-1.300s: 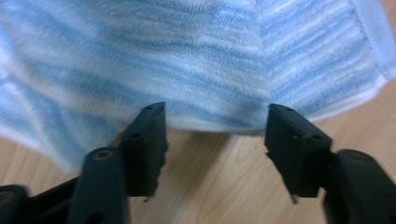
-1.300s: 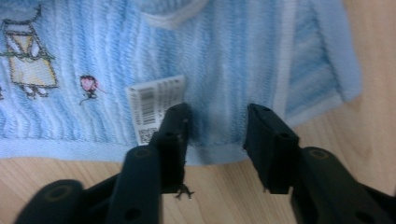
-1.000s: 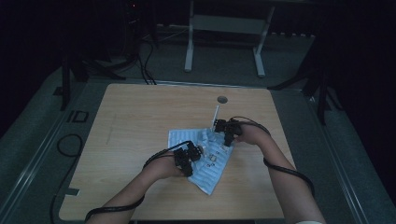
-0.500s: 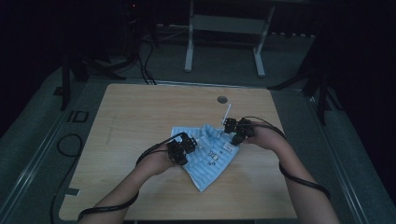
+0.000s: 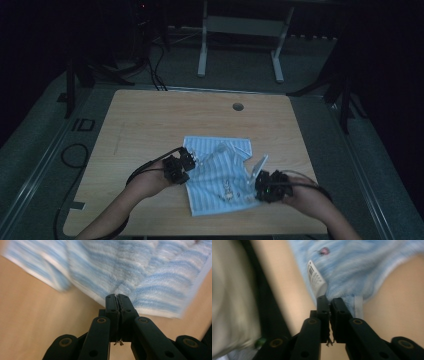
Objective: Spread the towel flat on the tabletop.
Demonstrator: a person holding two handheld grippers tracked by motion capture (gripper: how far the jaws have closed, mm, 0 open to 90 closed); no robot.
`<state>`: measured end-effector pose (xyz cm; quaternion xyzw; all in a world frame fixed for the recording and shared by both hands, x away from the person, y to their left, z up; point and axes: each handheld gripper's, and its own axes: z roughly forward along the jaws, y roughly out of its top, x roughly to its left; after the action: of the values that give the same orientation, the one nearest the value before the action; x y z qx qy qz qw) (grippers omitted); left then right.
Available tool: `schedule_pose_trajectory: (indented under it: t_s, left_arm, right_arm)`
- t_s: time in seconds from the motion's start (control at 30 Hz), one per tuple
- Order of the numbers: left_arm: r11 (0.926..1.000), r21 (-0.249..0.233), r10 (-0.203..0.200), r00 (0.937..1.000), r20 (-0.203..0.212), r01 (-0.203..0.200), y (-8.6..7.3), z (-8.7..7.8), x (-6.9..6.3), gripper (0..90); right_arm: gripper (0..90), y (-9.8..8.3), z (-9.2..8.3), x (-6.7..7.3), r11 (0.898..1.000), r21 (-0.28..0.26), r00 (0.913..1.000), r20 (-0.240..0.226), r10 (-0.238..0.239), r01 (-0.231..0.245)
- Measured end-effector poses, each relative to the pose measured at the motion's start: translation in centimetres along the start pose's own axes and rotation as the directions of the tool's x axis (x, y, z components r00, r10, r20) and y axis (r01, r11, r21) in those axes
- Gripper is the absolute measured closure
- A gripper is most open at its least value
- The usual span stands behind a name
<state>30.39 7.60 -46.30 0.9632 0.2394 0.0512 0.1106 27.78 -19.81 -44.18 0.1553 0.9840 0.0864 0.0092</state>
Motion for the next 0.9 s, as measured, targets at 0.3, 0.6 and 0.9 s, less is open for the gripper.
schedule_pose_trajectory:
  t_s: [0.3, 0.6, 0.9]
  left_arm:
    - [0.9983, 0.057, -0.014, 0.9997, 0.021, 0.013, -2.5, 1.1, 0.0, 60.9]
    - [0.9957, -0.018, -0.092, 0.9952, -0.033, 0.091, -1.2, 2.0, 2.8, 45.5]
    - [0.9955, 0.018, -0.092, 0.9952, -0.035, 0.092, 1.2, 4.7, 4.6, 44.6]
  right_arm:
    - [68.8, -0.6, -0.6, 1.3, 0.999, -0.047, 0.9978, 0.063, -0.018, 0.021]
    - [59.3, 3.0, 2.5, -5.9, 0.996, -0.062, 0.9932, 0.090, 0.074, -0.069]
    - [56.7, 6.2, 7.0, -8.8, 0.996, 0.039, 0.9934, 0.086, 0.076, -0.080]
